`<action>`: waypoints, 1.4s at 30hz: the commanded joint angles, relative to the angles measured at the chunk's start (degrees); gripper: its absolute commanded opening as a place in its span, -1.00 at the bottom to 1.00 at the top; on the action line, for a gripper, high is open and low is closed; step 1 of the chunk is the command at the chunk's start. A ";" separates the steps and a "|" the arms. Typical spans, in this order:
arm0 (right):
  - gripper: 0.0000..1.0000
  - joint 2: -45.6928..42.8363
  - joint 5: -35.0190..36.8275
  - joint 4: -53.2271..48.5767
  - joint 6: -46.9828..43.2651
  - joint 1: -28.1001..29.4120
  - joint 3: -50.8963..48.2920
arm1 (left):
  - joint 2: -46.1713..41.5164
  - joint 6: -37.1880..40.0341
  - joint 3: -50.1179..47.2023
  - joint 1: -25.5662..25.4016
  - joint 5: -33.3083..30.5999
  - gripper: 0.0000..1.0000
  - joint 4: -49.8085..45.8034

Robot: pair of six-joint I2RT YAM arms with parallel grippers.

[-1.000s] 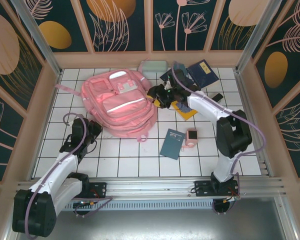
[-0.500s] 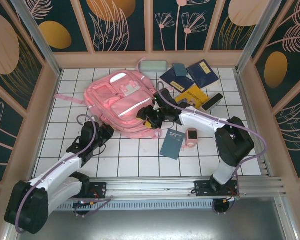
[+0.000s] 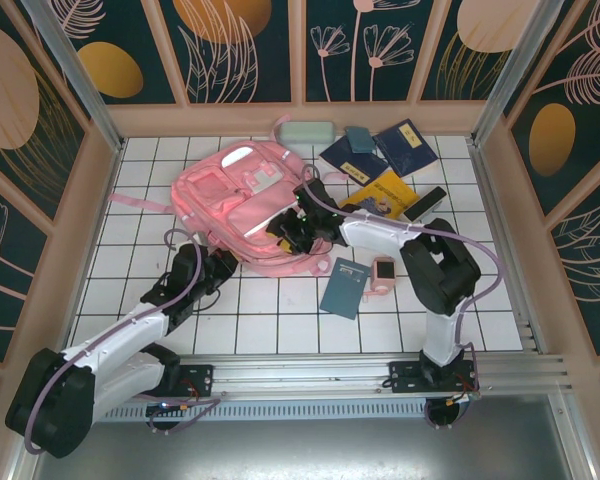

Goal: Pack books, pencil case, and school supplies into a backpack

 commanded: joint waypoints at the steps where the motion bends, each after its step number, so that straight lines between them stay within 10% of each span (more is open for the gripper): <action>1: -0.39 2.56 0.31 3.60 1.67 -1.39 2.75 | 0.00 -0.92 0.97 -1.03 -0.13 -1.00 4.58; 7: -1.00 4.03 0.30 3.38 1.72 -2.72 7.10 | -1.75 -0.20 1.05 -1.16 -2.23 -1.00 1.89; 42: -1.00 -9.55 -7.39 9.37 8.39 -6.25 0.99 | -8.53 2.86 -4.44 -1.08 -35.77 -1.00 6.65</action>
